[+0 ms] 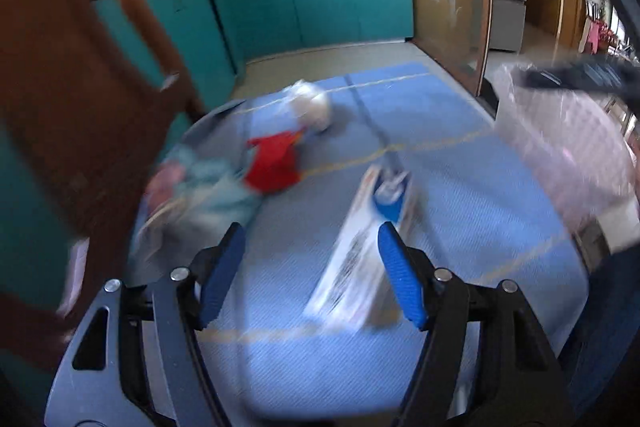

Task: Collect trash
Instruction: 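Grasp the blue face mask by its ear loops with the right gripper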

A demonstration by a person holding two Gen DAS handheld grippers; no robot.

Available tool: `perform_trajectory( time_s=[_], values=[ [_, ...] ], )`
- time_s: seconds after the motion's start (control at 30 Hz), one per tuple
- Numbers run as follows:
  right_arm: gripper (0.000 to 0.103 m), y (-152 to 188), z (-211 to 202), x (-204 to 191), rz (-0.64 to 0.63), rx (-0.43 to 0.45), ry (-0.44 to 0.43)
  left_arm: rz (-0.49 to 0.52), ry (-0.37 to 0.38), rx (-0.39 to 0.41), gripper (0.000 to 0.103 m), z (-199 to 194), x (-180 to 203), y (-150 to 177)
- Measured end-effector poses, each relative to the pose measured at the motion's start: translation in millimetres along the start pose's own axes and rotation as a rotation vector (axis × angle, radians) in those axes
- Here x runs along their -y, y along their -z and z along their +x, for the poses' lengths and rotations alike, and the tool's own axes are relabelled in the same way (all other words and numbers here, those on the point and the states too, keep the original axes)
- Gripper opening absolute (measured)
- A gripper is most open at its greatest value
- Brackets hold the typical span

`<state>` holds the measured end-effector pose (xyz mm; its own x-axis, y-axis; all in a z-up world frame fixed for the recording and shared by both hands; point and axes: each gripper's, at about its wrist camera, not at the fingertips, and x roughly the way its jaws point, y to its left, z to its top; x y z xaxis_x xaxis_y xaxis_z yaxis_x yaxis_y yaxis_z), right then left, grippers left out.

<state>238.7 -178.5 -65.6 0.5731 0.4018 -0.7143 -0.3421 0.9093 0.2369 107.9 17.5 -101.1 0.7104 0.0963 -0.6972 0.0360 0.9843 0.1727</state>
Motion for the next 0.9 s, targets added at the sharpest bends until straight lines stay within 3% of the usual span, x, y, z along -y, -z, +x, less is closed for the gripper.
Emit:
perform_trajectory(
  time_s=[0.1,0.2,0.27,0.33,0.4,0.43,0.47,0.5,0.53,0.57,0.6,0.73,0.9],
  values=[
    [0.04,-16,41,-74,-0.203,-0.059,-0.164,-0.01,0.015,-0.016,0.07,-19,-18,22],
    [0.04,-16,86,-140,-0.363,-0.141,-0.273,-0.027,0.029,-0.034,0.072,-28,-27,35],
    [0.04,-11,112,-175,-0.446,-0.195,-0.292,-0.031,0.019,-0.04,0.072,-33,-33,42],
    [0.046,-3,126,-199,-0.516,-0.208,-0.274,-0.051,0.024,-0.052,0.072,-34,-41,45],
    [0.057,4,138,-213,-0.568,-0.218,-0.265,-0.073,0.042,-0.063,0.072,-31,-47,48],
    [0.057,7,142,-217,-0.58,-0.221,-0.26,-0.083,0.048,-0.069,0.072,-30,-49,48],
    [0.057,10,146,-219,-0.586,-0.217,-0.248,-0.086,0.049,-0.071,0.072,-29,-50,49],
    [0.049,11,147,-219,-0.585,-0.21,-0.244,-0.085,0.047,-0.071,0.073,-28,-50,49],
    [0.038,12,147,-217,-0.58,-0.216,-0.245,-0.083,0.041,-0.071,0.073,-27,-50,48],
    [0.015,11,147,-214,-0.567,-0.233,-0.249,-0.081,0.038,-0.07,0.073,-27,-49,47],
    [0.009,9,143,-206,-0.543,-0.241,-0.261,-0.083,0.039,-0.069,0.073,-26,-49,46],
    [0.006,2,109,-167,-0.46,-0.194,-0.268,-0.095,0.053,-0.075,0.074,-19,-51,43],
    [0.006,-18,51,-85,-0.282,-0.079,-0.144,-0.113,0.1,-0.081,0.079,4,-47,29]
  ],
)
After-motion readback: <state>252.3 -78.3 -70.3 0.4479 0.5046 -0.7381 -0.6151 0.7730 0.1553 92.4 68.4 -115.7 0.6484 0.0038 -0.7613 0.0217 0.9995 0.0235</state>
